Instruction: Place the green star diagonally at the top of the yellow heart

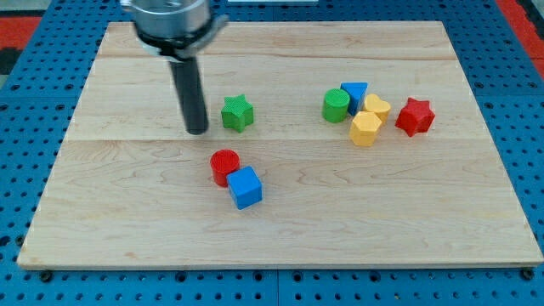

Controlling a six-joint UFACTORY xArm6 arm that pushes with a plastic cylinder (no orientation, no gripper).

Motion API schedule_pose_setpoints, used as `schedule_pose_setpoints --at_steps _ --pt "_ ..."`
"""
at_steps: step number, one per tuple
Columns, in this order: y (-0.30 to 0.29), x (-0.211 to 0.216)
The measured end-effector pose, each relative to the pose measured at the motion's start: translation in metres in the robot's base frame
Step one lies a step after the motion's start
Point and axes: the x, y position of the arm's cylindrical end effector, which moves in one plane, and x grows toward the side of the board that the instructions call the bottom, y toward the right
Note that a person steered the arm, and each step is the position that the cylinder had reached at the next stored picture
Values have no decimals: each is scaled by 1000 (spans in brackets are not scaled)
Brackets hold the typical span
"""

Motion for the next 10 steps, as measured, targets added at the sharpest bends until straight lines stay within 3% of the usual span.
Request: schedule_pose_setpoints --at_steps 2,4,5,7,10 --pt "87 -1" --pt "167 -49" --pt "181 -69" --pt "112 -114" --pt "266 -125"
